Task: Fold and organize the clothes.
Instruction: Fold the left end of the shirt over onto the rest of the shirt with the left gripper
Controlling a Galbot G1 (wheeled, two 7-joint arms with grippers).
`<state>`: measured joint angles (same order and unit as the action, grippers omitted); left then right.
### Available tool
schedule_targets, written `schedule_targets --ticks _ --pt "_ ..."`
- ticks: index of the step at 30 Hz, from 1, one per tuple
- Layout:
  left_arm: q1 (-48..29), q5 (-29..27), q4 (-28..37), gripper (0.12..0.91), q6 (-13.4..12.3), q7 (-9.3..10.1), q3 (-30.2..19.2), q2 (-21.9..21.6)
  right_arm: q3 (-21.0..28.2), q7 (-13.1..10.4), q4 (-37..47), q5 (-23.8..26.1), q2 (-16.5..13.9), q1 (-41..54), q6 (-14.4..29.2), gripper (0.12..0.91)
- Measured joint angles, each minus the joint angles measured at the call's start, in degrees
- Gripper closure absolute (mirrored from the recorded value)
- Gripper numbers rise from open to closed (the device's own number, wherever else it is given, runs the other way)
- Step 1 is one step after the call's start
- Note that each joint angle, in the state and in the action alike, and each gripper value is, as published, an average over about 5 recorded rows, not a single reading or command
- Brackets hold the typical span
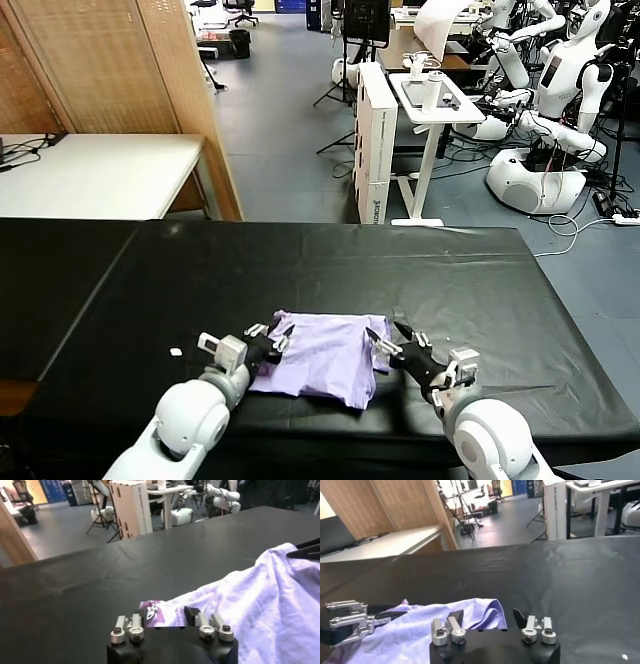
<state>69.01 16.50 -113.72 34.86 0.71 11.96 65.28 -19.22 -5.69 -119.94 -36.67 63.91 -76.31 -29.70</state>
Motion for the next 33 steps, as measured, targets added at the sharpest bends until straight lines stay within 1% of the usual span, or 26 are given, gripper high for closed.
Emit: schedule_targets --ticks 6,10,14,19,21,22,27,33 --pt "0.33 0.36 -0.56 0.678 -0.02 0.11 0.0 0.16 0.1 0.02 0.22 0.01 0.11 0.04 0.11 0.306" --pt "0.42 0.75 -0.49 0.732 -0.14 0.79 0.06 0.46 0.22 0.02 0.5 0.0 0.28 0.17 0.2 0.398" --pt "0.45 1.63 -0.45 0.776 -0.2 1.88 0.21 0.86 0.35 0.02 0.64 0.0 0.37 0.26 0.28 0.535" --pt "0.47 3.19 -0.97 0.813 -0.21 3.75 0.61 1.24 0.44 0.03 0.76 -0.02 0.4 0.38 0.33 0.78" --pt "0.5 3.82 -1.22 0.827 -0.23 4.55 0.91 1.34 0.52 0.03 0.83 -0.04 0.4 0.44 0.33 0.855" --pt "0.52 4.19 -1.35 0.831 -0.24 4.97 1.06 1.39 0.57 0.03 0.87 -0.04 0.4 0.47 0.34 0.874" --pt "0.62 5.99 -1.62 0.873 -0.5 7.23 1.73 1.65 0.76 0.03 0.9 -0.06 0.39 0.59 0.39 0.885" --pt "0.65 8.19 -0.96 0.883 -0.58 10.38 2.75 2.18 0.53 0.08 0.73 -0.45 0.38 0.8 1.26 0.885"
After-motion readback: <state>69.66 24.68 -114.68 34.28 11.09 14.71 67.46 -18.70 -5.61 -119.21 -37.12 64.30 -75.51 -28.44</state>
